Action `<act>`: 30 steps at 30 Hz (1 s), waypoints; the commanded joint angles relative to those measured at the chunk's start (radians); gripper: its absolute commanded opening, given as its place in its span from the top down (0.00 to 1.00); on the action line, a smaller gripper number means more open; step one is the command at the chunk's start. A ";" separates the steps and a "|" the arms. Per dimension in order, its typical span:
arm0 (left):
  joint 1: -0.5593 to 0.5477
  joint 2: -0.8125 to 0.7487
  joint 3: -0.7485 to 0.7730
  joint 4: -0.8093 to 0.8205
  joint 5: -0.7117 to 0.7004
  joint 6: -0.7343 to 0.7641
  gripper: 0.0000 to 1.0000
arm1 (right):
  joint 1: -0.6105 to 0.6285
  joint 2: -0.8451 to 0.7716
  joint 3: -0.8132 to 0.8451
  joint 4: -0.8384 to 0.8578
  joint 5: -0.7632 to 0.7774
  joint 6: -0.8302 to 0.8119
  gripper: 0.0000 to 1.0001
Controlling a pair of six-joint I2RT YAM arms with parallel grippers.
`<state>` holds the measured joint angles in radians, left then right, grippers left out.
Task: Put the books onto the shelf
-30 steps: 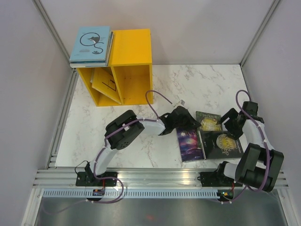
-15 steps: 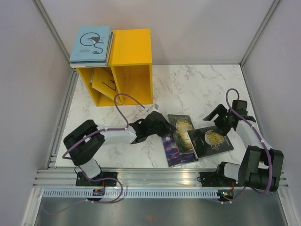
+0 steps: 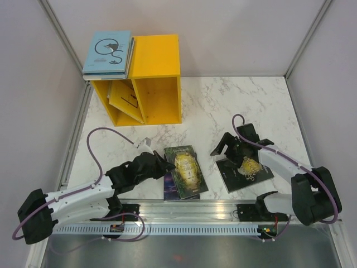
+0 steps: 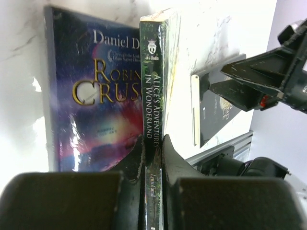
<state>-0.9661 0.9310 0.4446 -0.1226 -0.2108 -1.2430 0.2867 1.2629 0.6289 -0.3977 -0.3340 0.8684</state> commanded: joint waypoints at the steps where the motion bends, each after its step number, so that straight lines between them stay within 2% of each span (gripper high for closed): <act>1: -0.002 -0.058 -0.075 -0.153 -0.053 0.048 0.98 | 0.063 0.047 -0.021 0.115 0.027 0.075 0.09; 4: -0.002 -0.020 -0.110 -0.137 0.026 0.031 0.98 | 0.136 0.108 -0.006 0.169 0.039 0.090 0.10; 9: -0.002 0.100 -0.130 -0.085 0.082 -0.009 0.97 | 0.250 0.208 -0.026 0.313 0.016 0.164 0.13; 16: -0.002 0.181 -0.187 0.099 0.128 -0.049 0.92 | 0.296 0.288 -0.077 0.388 0.029 0.181 0.31; 19: -0.002 0.221 -0.196 0.176 0.160 -0.053 0.79 | 0.305 0.300 -0.089 0.390 0.032 0.185 0.37; 26: -0.002 0.275 -0.201 0.273 0.197 -0.053 0.54 | 0.333 0.319 -0.097 0.418 0.043 0.193 0.40; 28: -0.002 0.282 -0.205 0.314 0.197 -0.064 0.48 | 0.341 0.326 -0.097 0.424 0.043 0.195 0.42; 30: -0.002 0.285 -0.208 0.362 0.200 -0.073 0.47 | 0.350 0.334 -0.097 0.428 0.039 0.196 0.43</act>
<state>-0.9569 1.1679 0.2745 0.2424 -0.0364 -1.3170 0.5869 1.5337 0.5774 0.0914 -0.3344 1.0653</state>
